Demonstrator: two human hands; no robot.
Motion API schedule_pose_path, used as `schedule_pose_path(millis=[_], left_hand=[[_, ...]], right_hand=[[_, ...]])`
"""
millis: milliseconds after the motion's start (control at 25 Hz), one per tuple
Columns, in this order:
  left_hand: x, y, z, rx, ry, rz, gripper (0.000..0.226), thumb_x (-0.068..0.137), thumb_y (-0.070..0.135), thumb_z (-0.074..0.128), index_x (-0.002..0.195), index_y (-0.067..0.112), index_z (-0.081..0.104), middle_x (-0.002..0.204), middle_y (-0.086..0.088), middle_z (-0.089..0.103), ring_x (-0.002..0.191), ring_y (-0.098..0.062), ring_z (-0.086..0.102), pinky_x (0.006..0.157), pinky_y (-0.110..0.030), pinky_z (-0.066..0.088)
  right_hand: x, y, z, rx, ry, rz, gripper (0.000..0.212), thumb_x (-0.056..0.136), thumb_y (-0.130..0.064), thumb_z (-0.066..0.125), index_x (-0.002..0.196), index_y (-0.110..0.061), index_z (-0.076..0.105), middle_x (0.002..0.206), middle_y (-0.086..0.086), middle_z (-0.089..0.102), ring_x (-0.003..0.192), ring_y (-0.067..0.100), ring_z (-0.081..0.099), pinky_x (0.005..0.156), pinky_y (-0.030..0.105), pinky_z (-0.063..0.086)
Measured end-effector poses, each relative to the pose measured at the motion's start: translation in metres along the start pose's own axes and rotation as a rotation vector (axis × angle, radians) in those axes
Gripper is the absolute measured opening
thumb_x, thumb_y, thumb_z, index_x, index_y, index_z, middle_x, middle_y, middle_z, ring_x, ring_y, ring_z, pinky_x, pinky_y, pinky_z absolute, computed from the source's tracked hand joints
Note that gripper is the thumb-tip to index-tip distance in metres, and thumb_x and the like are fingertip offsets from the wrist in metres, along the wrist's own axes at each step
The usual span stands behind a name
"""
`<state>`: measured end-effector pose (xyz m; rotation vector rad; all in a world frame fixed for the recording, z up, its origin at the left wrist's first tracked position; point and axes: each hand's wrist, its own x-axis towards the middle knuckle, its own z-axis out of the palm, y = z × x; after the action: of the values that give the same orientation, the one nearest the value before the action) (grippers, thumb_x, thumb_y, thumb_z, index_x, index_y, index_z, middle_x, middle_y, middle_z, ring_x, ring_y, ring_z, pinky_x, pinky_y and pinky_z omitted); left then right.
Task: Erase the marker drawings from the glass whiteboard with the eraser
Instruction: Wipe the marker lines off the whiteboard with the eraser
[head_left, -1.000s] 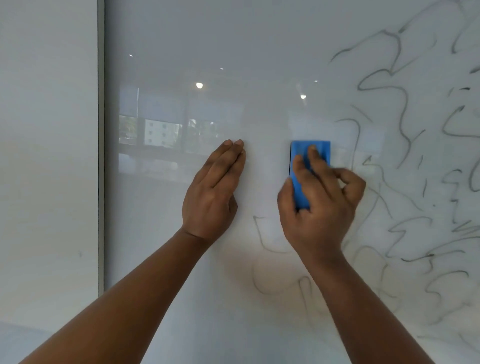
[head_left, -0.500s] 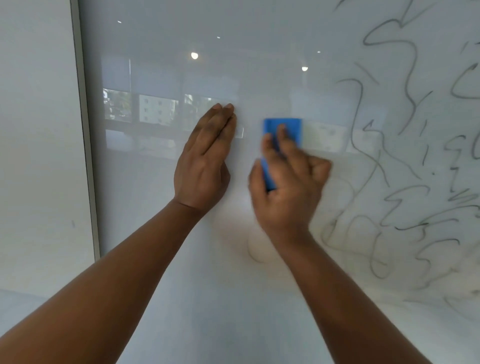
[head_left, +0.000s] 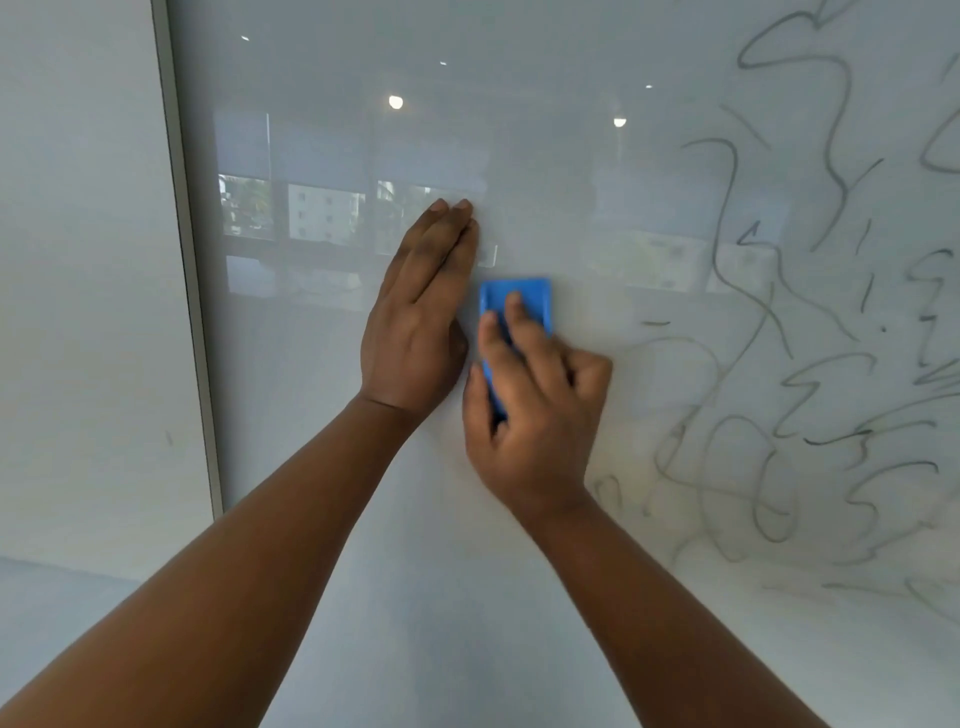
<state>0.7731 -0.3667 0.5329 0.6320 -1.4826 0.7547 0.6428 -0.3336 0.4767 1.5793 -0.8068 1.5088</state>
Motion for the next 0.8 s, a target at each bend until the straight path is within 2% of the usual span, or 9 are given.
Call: schedule_pose_path(millis=[120,240,320,440,560,680,760,800], left_hand=[[0.000,0.000,-0.001,-0.011,0.001,0.001,0.056,0.083,-0.026,0.039,0.136,-0.011,0.052,0.143,-0.025,0.050,0.140,-0.037,0.040,0.122,-0.036,0.028],[-0.001,0.002,0.000,-0.002,0.013,0.006,0.059,0.081,-0.026,0.035,0.136,-0.011,0.052,0.143,-0.025,0.051,0.140,-0.038,0.040,0.121,-0.038,0.030],[-0.002,0.001,0.001,0.009,0.014,0.011,0.060,0.081,-0.026,0.035,0.136,-0.011,0.052,0.143,-0.025,0.051,0.140,-0.038,0.040,0.122,-0.037,0.029],[-0.001,-0.001,0.001,0.000,0.007,0.019,0.060,0.080,-0.024,0.034,0.136,-0.011,0.052,0.143,-0.025,0.051,0.139,-0.039,0.041,0.121,-0.038,0.030],[-0.001,-0.002,0.002,-0.012,0.006,0.017,0.060,0.081,-0.025,0.031,0.136,-0.011,0.052,0.143,-0.025,0.051,0.139,-0.040,0.041,0.121,-0.039,0.030],[-0.002,-0.001,0.003,0.000,0.018,0.012,0.060,0.082,-0.025,0.030,0.136,-0.011,0.052,0.143,-0.025,0.051,0.139,-0.041,0.041,0.120,-0.042,0.033],[-0.003,0.000,0.005,0.006,0.033,0.011,0.059,0.083,-0.025,0.030,0.136,-0.011,0.052,0.143,-0.025,0.051,0.139,-0.040,0.041,0.121,-0.041,0.032],[-0.004,0.000,0.005,0.006,0.036,0.014,0.058,0.084,-0.025,0.031,0.136,-0.011,0.052,0.143,-0.025,0.051,0.139,-0.040,0.041,0.121,-0.040,0.031]], right_hand=[[-0.040,0.012,-0.027,-0.026,-0.090,-0.079,0.030,0.088,-0.017,0.074,0.118,-0.013,0.076,0.134,0.008,0.067,0.083,0.037,0.070,0.076,0.040,0.049],[-0.019,0.033,-0.033,-0.101,0.032,0.083,0.031,0.090,-0.017,0.072,0.120,-0.012,0.074,0.134,0.011,0.067,0.090,0.041,0.062,0.081,0.044,0.048],[0.001,0.031,-0.019,-0.106,0.100,0.185,0.033,0.094,-0.021,0.069,0.126,-0.013,0.069,0.138,0.010,0.064,0.097,0.037,0.058,0.084,0.043,0.044],[-0.030,0.000,-0.005,-0.056,0.004,0.088,0.035,0.093,-0.022,0.069,0.127,-0.018,0.070,0.140,0.005,0.063,0.092,0.040,0.066,0.083,0.043,0.046],[-0.083,0.002,-0.030,-0.095,-0.094,-0.039,0.030,0.085,-0.019,0.075,0.115,-0.021,0.078,0.132,0.001,0.068,0.084,0.040,0.069,0.077,0.046,0.052],[-0.072,0.036,-0.046,-0.206,0.023,0.073,0.032,0.086,-0.018,0.074,0.118,-0.021,0.072,0.131,0.004,0.068,0.093,0.044,0.064,0.086,0.048,0.049],[-0.046,0.041,-0.031,-0.194,0.137,0.222,0.036,0.090,-0.019,0.071,0.126,-0.019,0.066,0.133,0.008,0.066,0.097,0.042,0.057,0.088,0.047,0.046],[-0.038,0.033,-0.020,-0.175,0.155,0.233,0.037,0.091,-0.021,0.071,0.128,-0.019,0.066,0.135,0.008,0.066,0.098,0.040,0.057,0.088,0.045,0.045]])
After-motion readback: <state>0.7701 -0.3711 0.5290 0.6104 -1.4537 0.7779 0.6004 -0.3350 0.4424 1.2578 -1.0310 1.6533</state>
